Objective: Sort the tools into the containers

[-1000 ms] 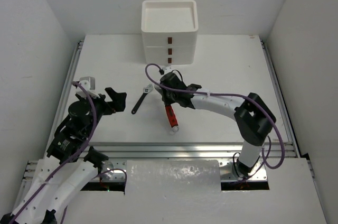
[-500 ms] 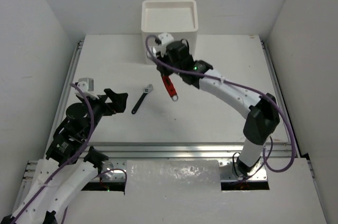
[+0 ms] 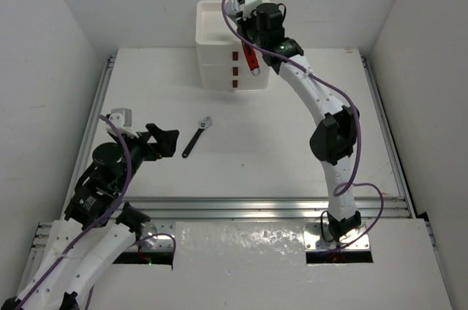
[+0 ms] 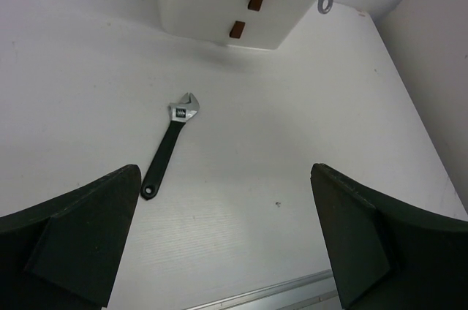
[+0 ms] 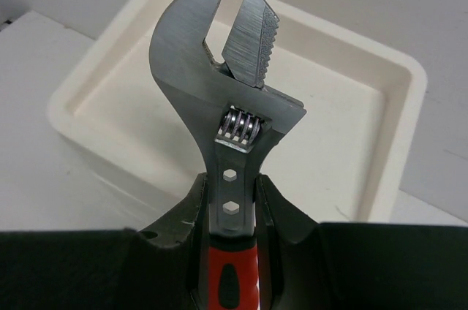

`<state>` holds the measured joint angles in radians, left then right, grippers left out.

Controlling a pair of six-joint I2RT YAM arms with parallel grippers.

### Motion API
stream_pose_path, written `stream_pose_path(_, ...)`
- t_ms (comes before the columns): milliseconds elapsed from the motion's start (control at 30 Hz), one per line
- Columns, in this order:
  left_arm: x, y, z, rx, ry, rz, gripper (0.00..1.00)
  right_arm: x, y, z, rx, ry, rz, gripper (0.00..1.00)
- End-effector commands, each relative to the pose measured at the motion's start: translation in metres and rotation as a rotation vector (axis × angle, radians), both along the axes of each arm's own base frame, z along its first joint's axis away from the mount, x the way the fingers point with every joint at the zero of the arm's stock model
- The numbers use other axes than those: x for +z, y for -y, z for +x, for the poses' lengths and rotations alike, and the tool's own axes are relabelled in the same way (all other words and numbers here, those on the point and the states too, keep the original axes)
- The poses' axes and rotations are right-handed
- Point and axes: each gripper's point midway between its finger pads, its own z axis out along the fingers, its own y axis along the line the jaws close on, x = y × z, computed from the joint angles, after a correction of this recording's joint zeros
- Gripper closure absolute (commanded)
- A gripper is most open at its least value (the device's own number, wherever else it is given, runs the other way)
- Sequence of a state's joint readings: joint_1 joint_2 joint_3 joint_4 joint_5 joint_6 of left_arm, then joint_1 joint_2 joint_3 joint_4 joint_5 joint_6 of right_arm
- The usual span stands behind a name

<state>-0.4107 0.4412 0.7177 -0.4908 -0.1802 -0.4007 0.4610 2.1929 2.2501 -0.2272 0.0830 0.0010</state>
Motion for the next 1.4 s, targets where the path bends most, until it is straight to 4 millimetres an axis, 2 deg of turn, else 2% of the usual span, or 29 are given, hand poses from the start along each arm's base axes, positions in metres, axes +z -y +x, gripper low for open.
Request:
stream_pose_path(0,0.004,0.006,0.007,-0.023,0.014,-0.006,0.00,0.149,0.016,-0.008,0.016,0.392,0.161,1.00)
stream_pose_path(33,0.003,0.006,0.007,-0.023,0.013,-0.006,0.00,0.163,0.017,-0.011,0.020,0.432,0.173,1.00)
stream_pose_path(167,0.004,0.007,0.007,-0.025,0.019,-0.010,0.00,0.188,0.029,-0.011,-0.001,0.517,0.170,1.00)
stream_pose_path(367,0.000,0.008,0.008,-0.025,0.004,-0.008,0.00,0.215,0.036,-0.019,0.002,0.637,0.137,1.00)
stream_pose_path(567,-0.004,0.009,0.009,-0.028,-0.011,-0.004,0.00,0.249,0.044,-0.038,0.004,0.731,0.159,1.00)
stream_pose_path(700,-0.004,0.009,0.010,-0.028,-0.011,-0.005,0.00,0.263,0.047,-0.042,-0.006,0.784,0.141,1.00)
stream_pose_path(967,-0.006,0.010,0.011,-0.028,-0.019,-0.007,0.00,0.259,0.053,-0.033,0.011,0.802,0.137,1.00)
stream_pose_path(1100,-0.008,0.011,0.011,-0.031,-0.025,-0.005,0.00,0.231,0.042,-0.017,0.058,0.774,0.102,1.00)
stream_pose_path(1200,-0.006,0.011,0.010,-0.033,-0.021,-0.007,0.00,0.196,0.033,0.004,0.076,0.715,0.078,1.00)
stream_pose_path(1367,-0.004,0.010,0.009,-0.031,-0.009,-0.013,0.00,0.182,0.029,0.016,0.076,0.708,0.052,1.00)
